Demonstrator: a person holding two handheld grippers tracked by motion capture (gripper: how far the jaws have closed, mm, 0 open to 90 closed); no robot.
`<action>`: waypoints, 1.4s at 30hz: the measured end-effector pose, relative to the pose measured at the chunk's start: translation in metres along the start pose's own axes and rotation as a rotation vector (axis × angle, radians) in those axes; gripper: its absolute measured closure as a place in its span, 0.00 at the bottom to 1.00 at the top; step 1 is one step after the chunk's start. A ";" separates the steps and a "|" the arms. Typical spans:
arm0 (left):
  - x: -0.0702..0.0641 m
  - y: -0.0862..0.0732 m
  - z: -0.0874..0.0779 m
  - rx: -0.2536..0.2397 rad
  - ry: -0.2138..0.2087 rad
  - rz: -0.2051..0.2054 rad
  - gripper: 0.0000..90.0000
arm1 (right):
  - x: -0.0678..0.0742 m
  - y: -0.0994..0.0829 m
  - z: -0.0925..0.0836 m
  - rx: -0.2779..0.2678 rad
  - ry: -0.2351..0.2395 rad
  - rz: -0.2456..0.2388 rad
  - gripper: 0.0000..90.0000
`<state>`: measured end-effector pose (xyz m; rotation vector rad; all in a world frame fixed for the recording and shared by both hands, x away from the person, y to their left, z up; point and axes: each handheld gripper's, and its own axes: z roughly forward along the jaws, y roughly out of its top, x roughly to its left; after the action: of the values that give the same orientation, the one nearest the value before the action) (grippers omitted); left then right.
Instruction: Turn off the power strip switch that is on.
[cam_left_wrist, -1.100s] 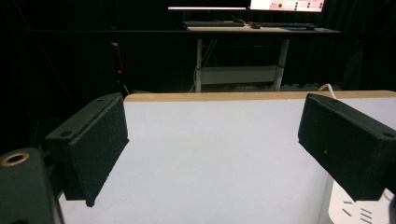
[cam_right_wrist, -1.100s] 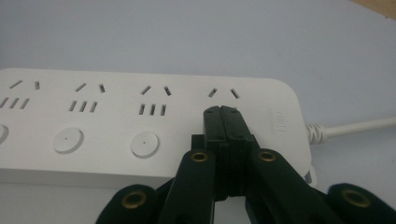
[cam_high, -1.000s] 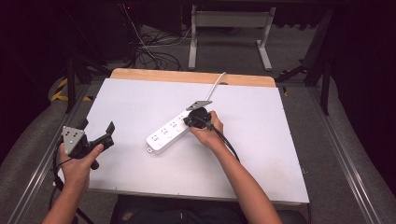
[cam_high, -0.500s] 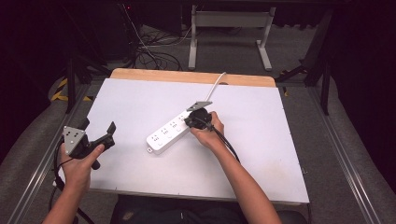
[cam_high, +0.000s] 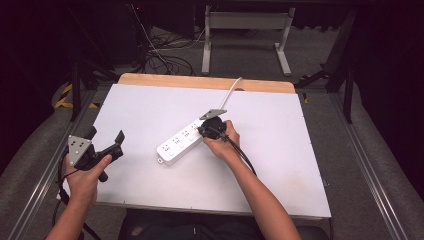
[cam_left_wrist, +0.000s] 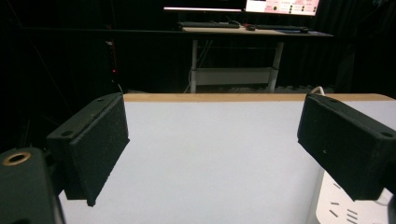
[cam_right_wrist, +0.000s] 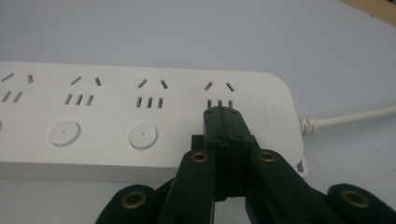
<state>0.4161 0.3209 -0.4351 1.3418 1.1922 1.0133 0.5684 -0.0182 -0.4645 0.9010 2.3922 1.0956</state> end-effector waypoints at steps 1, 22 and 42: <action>0.000 0.000 0.000 -0.001 0.000 -0.001 0.10 | 0.001 0.000 0.000 0.002 -0.010 -0.008 1.00; 0.006 0.002 0.001 -0.012 0.015 -0.025 0.10 | -0.026 -0.012 -0.105 -0.291 -0.063 0.017 1.00; 0.002 0.003 0.007 -0.013 -0.012 -0.034 0.10 | -0.065 -0.135 -0.210 -0.648 -0.236 0.182 1.00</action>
<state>0.4239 0.3218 -0.4334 1.3117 1.1936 0.9862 0.4465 -0.2428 -0.4316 0.9451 1.6220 1.5953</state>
